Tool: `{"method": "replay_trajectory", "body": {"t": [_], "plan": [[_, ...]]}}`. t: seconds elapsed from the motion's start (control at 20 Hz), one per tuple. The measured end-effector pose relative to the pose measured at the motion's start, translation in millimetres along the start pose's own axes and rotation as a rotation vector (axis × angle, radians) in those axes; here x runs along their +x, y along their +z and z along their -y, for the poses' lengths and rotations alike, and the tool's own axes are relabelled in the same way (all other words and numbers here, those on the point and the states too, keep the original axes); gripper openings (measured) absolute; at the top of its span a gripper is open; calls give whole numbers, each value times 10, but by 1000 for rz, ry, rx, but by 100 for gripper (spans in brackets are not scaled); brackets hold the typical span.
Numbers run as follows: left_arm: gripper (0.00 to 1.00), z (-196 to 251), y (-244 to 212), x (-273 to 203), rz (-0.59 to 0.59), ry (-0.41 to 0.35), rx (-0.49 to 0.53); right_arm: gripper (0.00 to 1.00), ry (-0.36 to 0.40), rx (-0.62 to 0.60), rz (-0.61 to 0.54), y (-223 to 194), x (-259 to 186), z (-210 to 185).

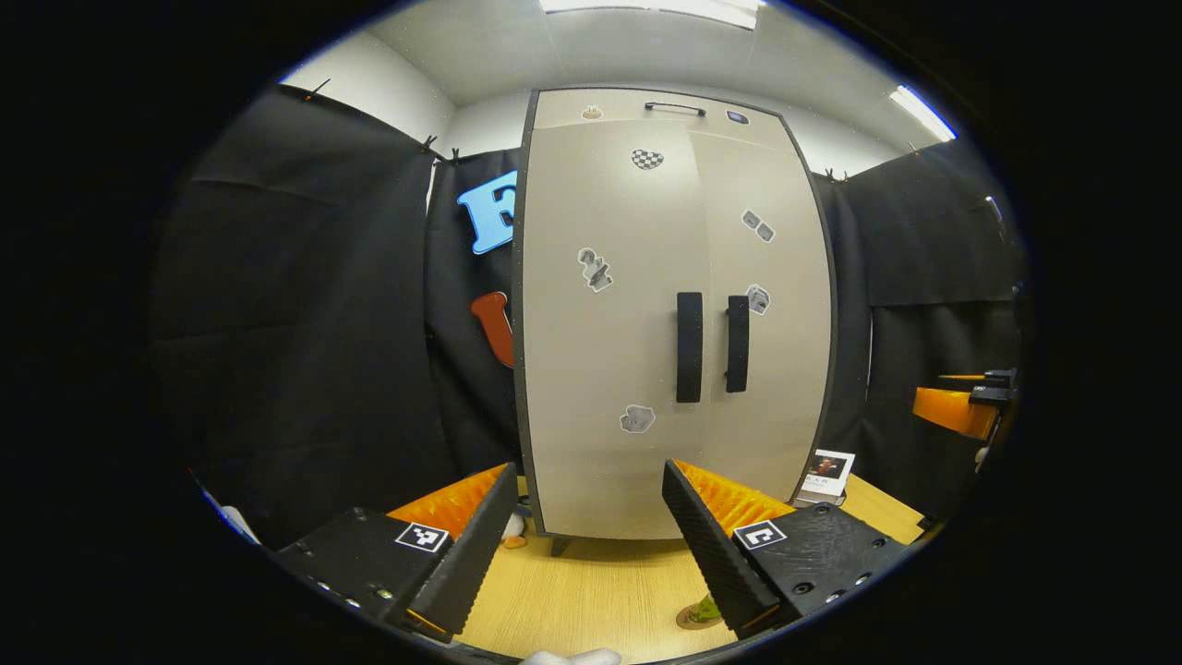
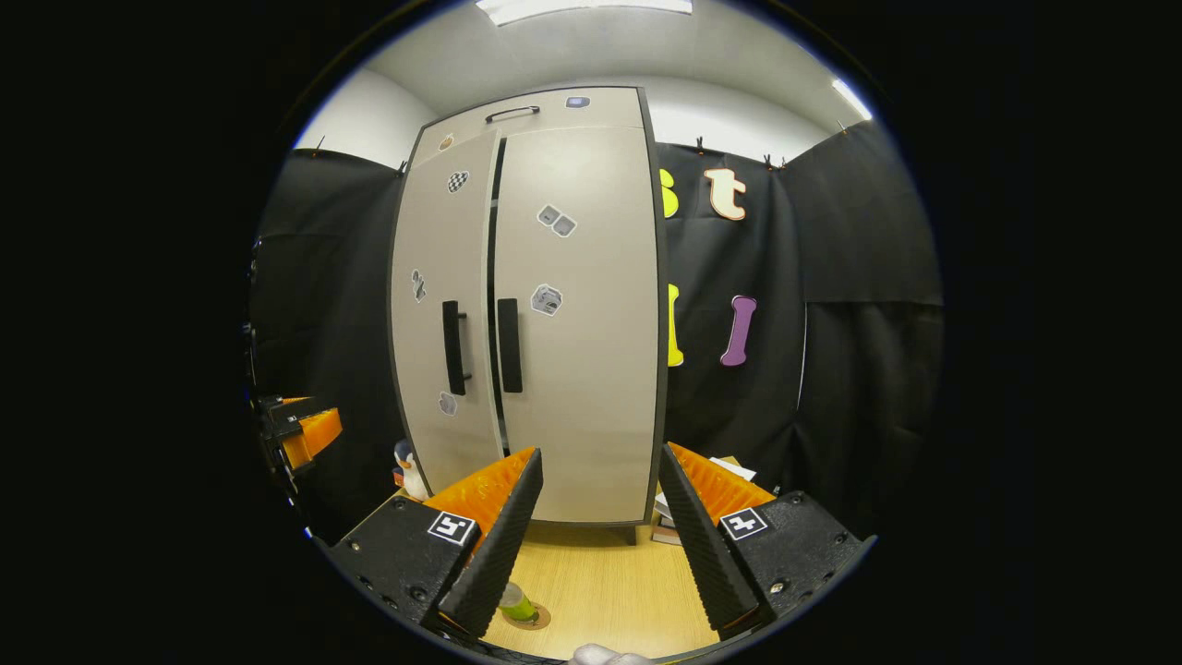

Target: Grasp the bottle in the cabinet with the left hand and place it on the coaster, then close the right door with the right hand and the left door with the left hand.

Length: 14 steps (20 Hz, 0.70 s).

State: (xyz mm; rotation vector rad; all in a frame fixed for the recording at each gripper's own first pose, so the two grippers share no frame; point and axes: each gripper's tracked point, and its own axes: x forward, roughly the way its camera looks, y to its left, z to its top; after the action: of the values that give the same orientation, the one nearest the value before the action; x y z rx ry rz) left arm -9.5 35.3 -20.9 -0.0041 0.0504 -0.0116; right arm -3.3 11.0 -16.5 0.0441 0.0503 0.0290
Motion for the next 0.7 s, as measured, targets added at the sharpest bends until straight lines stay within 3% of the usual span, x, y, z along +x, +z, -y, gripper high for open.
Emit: {"method": "replay_trajectory", "body": {"t": [0.7], "plan": [[96,88,-27,76,-8,-14,-8,79,5,-4,-11,-36,70,-12]]}}
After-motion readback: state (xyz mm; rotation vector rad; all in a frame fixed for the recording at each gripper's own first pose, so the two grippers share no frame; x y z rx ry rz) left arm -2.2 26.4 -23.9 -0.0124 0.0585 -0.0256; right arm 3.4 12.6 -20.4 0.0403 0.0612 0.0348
